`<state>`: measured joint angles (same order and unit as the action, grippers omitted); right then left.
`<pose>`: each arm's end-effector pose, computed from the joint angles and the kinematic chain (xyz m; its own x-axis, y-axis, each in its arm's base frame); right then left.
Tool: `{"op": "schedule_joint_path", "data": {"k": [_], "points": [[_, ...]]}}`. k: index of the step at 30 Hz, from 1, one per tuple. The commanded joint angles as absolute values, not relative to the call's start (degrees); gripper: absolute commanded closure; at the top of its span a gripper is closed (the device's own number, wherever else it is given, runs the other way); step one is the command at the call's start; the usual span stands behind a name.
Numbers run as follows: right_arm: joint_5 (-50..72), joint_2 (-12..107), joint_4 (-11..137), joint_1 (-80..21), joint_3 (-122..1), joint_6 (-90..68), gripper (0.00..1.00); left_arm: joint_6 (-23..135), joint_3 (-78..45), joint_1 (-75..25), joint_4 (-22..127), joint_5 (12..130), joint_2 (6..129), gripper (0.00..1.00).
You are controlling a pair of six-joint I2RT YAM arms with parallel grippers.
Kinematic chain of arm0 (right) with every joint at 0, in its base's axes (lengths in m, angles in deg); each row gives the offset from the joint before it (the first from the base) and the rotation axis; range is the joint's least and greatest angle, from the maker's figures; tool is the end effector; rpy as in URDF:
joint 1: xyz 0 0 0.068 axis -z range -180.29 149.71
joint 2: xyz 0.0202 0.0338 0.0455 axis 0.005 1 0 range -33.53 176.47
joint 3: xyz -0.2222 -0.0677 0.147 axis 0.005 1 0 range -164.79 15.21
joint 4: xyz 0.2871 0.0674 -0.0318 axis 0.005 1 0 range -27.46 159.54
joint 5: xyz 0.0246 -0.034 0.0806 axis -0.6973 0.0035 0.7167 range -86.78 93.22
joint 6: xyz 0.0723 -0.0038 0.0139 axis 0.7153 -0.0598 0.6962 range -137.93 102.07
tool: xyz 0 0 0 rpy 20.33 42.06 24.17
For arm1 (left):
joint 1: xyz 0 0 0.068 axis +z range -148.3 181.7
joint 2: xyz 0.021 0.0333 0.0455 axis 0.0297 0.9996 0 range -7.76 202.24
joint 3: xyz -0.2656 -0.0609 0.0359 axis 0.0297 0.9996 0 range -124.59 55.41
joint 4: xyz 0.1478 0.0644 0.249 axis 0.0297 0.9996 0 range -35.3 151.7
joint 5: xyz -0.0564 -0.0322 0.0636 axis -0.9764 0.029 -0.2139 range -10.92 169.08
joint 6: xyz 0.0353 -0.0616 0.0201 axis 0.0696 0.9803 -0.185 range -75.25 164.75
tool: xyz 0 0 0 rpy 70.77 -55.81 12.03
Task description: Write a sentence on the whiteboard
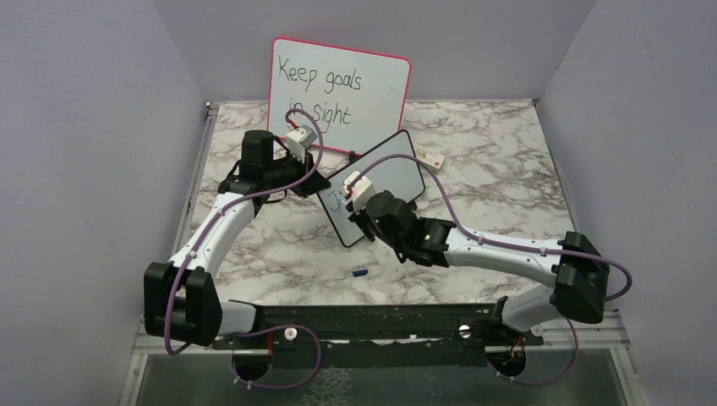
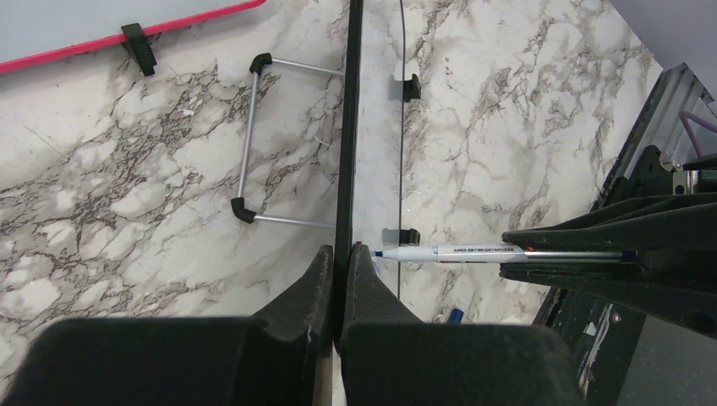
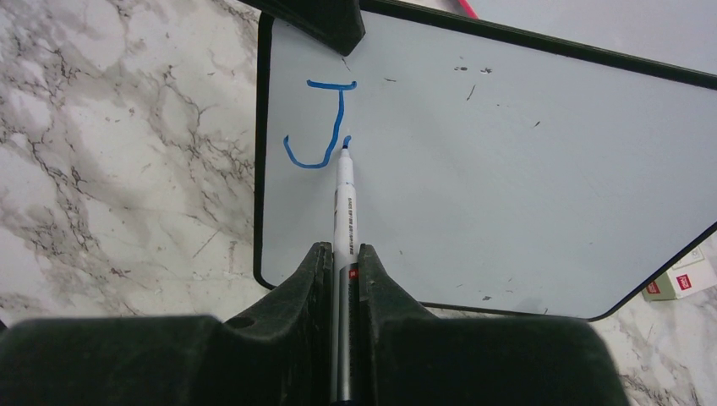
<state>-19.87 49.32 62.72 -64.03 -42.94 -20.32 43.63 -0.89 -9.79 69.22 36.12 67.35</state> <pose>0.1928 0.3363 0.2591 -0.1582 -0.4074 -0.8994 -0.6748 0.7097 -0.2027 0.3225 -0.1084 0.2710 -0.5246 0.1213 -0.8427 0.7142 0.6015 -0.3580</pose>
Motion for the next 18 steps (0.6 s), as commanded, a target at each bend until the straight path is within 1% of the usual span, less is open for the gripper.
{"op": "schedule_joint_path", "data": {"k": [1,18], "points": [[-18.84,50.23,65.07,-63.82,-43.99,-19.75,1.00,40.70,0.30,-10.09,72.35,41.77,68.61,1.00],[-23.15,50.50,64.82,-63.66,-43.69,-19.86,1.00,40.56,0.30,-10.14,72.34,41.66,68.67,1.00]]}}
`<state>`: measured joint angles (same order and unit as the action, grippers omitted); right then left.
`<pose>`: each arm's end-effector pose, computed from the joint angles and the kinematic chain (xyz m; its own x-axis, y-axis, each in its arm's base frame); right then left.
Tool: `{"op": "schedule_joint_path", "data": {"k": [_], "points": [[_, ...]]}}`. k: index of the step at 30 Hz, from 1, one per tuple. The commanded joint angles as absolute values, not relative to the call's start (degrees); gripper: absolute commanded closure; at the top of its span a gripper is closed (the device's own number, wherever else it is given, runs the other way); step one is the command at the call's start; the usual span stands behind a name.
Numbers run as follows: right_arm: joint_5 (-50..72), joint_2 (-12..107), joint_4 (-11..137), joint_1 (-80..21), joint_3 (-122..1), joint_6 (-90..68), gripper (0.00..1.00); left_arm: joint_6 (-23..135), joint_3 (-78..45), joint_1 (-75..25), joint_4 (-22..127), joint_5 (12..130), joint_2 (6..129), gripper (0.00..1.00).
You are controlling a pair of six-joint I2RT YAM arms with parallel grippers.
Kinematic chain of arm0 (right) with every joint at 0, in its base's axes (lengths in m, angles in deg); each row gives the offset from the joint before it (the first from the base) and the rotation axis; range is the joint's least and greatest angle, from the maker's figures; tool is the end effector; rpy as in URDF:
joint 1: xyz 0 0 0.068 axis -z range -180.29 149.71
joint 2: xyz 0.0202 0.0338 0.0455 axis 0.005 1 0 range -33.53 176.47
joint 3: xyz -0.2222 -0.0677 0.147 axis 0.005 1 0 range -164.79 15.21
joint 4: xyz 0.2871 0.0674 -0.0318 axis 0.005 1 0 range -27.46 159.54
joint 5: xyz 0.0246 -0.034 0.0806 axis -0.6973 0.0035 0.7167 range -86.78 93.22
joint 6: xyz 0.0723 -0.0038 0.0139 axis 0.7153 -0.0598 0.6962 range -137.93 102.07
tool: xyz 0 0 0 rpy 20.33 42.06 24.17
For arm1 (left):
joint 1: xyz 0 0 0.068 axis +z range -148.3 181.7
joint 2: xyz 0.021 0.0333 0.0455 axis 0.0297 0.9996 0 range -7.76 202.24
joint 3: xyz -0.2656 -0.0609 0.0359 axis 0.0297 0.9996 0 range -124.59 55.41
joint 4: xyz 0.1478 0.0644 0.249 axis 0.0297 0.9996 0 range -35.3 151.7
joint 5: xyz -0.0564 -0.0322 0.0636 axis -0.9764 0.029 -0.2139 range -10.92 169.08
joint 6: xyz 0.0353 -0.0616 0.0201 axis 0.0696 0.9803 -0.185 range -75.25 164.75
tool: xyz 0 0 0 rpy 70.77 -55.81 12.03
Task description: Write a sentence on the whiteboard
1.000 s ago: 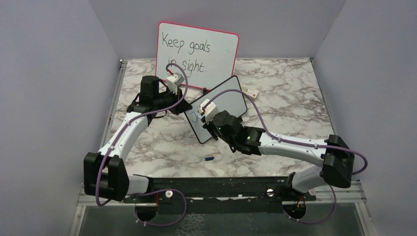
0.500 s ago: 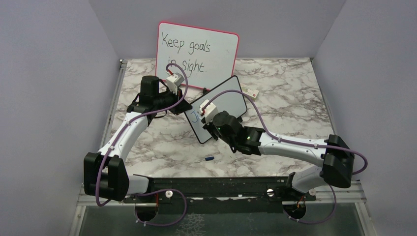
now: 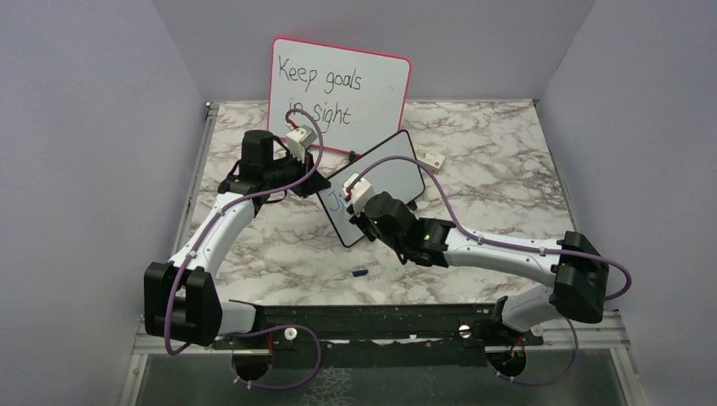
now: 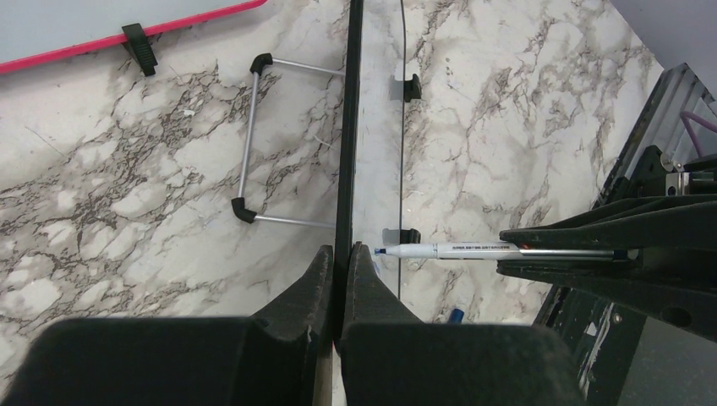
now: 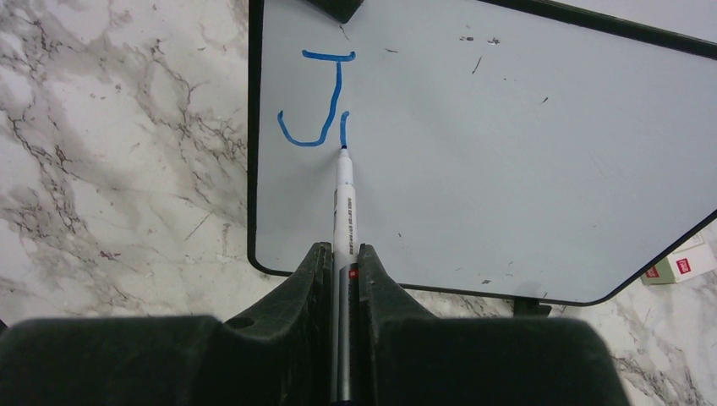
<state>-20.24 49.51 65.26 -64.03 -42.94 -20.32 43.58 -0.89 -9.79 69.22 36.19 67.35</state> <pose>0.1921 0.3341 0.2528 -0.1771 -0.4455 -0.8776 -0.6746 0.7042 -0.2213 0.3225 -0.1083 0.2709 -0.5240 0.1219 -0.8430 0.7141 0.6023 -0.3568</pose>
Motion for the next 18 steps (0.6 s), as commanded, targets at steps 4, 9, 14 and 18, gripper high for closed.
{"op": "schedule_joint_path", "data": {"k": [4,9,14,18], "points": [[-23.89,50.56,63.86,-63.48,-43.52,-19.54,1.00,40.59,0.31,-10.19,72.37,41.56,68.69,1.00],[-24.64,50.51,63.04,-63.31,-43.57,-19.57,1.00,40.58,0.30,-10.10,72.37,41.52,68.73,1.00],[-24.97,50.47,62.99,-63.22,-43.52,-19.62,1.00,40.56,0.30,-10.18,72.37,41.29,68.71,1.00],[-25.34,50.32,61.22,-63.22,-43.43,-19.75,1.00,40.55,0.30,-10.19,72.39,41.31,68.79,1.00]]}}
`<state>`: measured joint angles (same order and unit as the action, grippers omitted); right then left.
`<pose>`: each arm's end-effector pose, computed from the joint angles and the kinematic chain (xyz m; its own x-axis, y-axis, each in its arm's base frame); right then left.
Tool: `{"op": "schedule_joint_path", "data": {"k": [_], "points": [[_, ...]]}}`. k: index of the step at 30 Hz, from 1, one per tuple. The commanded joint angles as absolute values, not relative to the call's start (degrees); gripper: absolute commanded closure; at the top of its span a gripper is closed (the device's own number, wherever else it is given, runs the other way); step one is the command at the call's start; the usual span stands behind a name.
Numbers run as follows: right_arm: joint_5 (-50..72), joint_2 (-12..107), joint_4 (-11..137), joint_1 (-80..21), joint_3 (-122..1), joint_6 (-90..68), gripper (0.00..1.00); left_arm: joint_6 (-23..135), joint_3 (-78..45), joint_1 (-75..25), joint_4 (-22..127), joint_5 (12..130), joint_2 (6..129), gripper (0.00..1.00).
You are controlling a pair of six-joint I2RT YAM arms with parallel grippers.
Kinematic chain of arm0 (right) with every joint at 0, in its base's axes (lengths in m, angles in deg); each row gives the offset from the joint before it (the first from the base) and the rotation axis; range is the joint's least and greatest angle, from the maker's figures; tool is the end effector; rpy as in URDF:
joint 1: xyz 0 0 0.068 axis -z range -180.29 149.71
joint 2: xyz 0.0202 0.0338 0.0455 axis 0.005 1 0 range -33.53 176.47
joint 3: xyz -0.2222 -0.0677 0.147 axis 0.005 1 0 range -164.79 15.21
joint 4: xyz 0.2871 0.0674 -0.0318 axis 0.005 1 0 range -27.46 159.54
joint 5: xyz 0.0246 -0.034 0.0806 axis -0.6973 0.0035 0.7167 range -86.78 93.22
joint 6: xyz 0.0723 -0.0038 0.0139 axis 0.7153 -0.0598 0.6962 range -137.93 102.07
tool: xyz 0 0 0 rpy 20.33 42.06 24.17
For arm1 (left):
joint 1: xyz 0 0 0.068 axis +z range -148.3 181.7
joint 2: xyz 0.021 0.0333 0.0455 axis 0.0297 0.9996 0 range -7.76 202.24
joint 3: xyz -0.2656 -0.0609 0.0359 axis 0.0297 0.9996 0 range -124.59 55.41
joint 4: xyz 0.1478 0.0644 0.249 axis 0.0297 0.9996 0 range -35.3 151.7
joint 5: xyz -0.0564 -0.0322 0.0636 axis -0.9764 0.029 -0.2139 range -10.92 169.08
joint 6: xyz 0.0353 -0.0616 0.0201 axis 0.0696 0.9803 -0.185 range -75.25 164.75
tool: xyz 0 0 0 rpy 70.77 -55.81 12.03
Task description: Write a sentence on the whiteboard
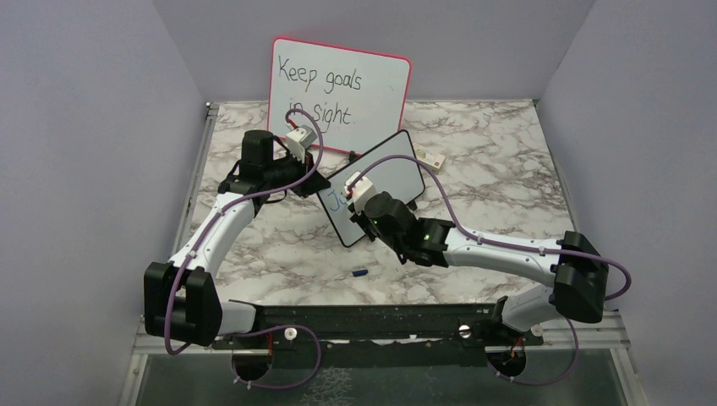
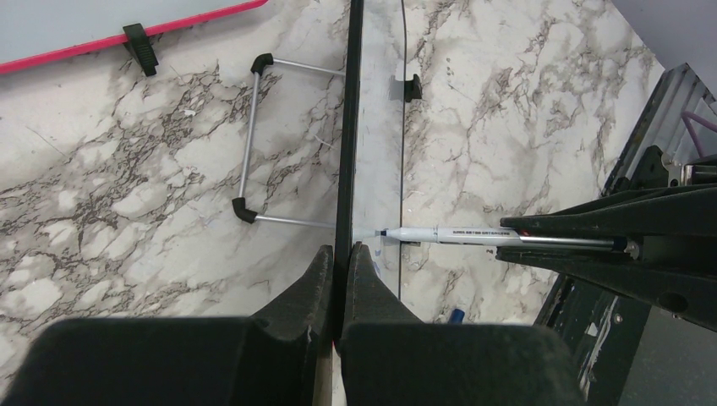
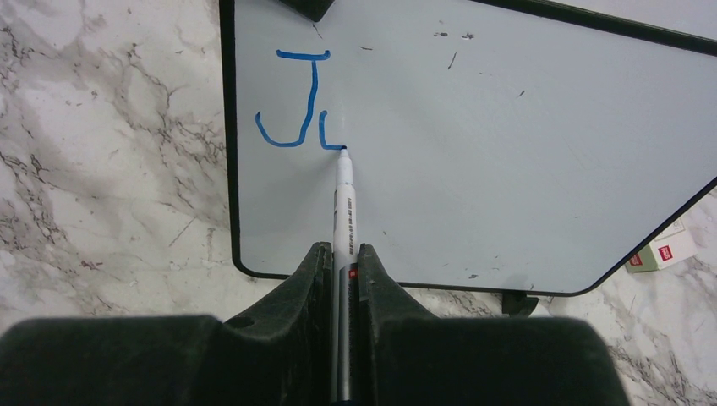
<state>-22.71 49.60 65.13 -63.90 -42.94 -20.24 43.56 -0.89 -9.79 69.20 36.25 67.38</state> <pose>0.1947 0.3321 0.2530 -0.1801 -0.4445 -0.8775 -0.6411 0.7296 -0.2380 0.3227 -0.1083 0.2708 -0.5239 0.1221 -0.8430 0.7137 0.6031 -0.3562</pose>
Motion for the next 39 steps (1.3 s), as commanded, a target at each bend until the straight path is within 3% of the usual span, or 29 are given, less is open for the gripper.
{"op": "schedule_joint_path", "data": {"k": [1,39], "points": [[-25.41,50.32,61.14,-63.22,-43.48,-19.77,1.00,40.59,0.34,-10.17,72.38,41.27,68.72,1.00],[-23.54,49.09,57.93,-63.22,-43.01,-20.65,1.00,40.45,0.30,-10.17,72.54,41.52,68.70,1.00]]}}
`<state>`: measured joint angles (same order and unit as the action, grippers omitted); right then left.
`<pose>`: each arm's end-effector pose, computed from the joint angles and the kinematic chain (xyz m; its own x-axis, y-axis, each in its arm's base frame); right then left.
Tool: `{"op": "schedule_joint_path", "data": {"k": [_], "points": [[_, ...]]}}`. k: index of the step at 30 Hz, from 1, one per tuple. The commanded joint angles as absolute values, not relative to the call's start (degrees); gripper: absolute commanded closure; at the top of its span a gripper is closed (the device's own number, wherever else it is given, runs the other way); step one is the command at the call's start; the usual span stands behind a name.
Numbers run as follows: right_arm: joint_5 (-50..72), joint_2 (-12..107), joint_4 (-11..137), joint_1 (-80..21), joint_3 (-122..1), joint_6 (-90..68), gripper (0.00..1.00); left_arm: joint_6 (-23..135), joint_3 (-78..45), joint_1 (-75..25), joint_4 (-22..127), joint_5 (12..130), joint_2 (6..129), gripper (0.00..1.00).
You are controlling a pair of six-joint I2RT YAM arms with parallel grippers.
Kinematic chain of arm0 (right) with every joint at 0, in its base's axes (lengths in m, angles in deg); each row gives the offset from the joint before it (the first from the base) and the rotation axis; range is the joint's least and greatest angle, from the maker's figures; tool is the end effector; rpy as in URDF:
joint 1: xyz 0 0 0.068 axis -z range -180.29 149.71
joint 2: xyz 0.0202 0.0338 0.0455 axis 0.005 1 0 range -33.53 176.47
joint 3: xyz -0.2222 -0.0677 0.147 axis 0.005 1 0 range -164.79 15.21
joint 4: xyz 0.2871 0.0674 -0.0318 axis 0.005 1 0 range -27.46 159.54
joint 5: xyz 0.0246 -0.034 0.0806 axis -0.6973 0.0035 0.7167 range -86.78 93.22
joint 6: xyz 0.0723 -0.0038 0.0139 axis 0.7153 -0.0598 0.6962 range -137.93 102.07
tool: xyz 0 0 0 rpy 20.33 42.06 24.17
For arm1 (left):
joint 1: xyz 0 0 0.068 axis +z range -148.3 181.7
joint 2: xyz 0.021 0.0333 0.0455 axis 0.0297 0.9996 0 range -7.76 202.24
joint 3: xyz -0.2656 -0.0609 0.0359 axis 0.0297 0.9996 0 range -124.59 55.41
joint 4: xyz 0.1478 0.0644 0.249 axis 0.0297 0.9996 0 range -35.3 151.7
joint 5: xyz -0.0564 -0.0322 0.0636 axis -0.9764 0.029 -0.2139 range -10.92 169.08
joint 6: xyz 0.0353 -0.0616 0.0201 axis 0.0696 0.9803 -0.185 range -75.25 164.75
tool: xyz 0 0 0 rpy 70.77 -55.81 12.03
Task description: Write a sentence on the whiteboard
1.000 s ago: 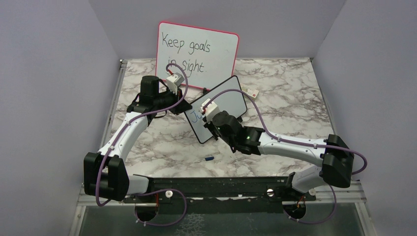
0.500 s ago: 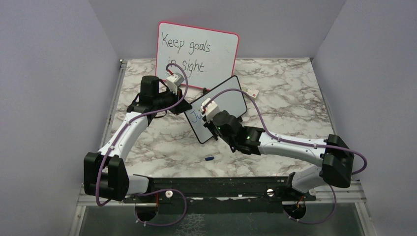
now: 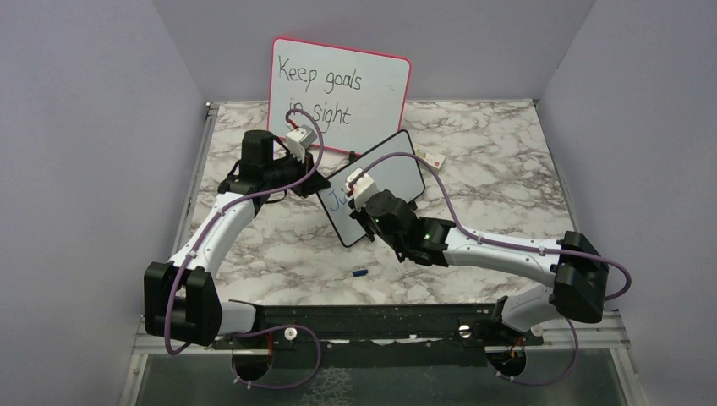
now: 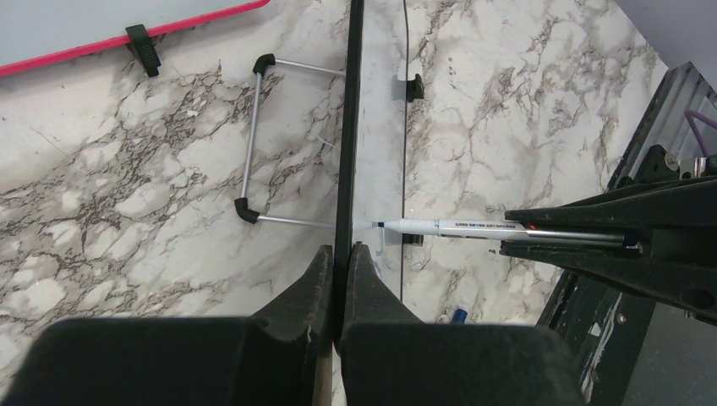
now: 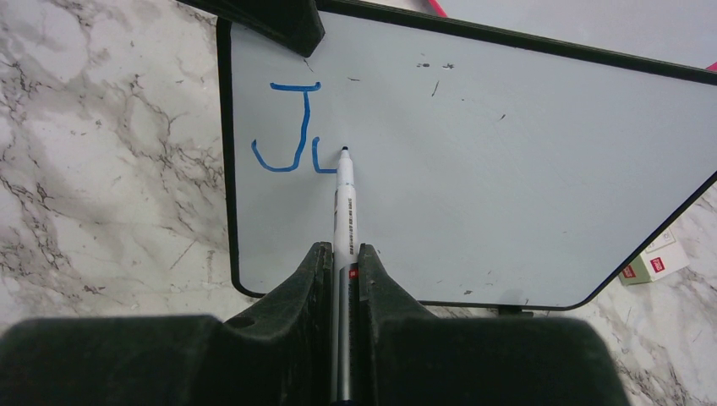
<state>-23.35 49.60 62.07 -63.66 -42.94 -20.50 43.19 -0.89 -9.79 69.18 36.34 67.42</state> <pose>0.1979 0.3334 0.2593 -0.1582 -0.4049 -0.9006 -0.6248 0.7473 -0.2262 0.3229 -0.1083 0.2706 -0.5196 0.1261 -0.8451 0.7162 0.6036 -0.3503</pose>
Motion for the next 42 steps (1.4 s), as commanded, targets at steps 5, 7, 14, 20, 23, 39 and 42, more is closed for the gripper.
{"op": "schedule_joint_path", "data": {"k": [5,7,14,20,23,39,42], "points": [[-23.50,48.91,57.71,-63.22,-42.91,-20.65,1.00,40.45,0.30,-10.17,72.54,41.56,68.76,1.00],[-23.58,48.87,57.58,-63.22,-42.85,-20.65,0.99,40.49,0.30,-10.18,72.54,41.55,68.75,1.00],[-22.47,48.66,57.75,-63.22,-42.84,-21.02,1.00,40.45,0.21,-10.17,72.52,41.64,68.92,1.00],[-21.02,48.48,58.27,-63.22,-42.85,-21.09,1.00,40.46,0.14,-10.22,72.60,41.64,69.01,1.00],[-20.64,48.39,58.61,-63.22,-42.81,-21.09,0.99,40.49,0.12,-10.21,72.63,41.77,69.02,1.00],[-18.47,47.95,59.71,-63.22,-42.61,-21.16,1.00,40.43,0.14,-10.19,72.72,41.91,69.09,1.00],[-18.19,47.98,59.86,-63.22,-42.57,-21.25,1.00,40.44,0.12,-10.18,72.71,41.95,69.14,1.00]]}}
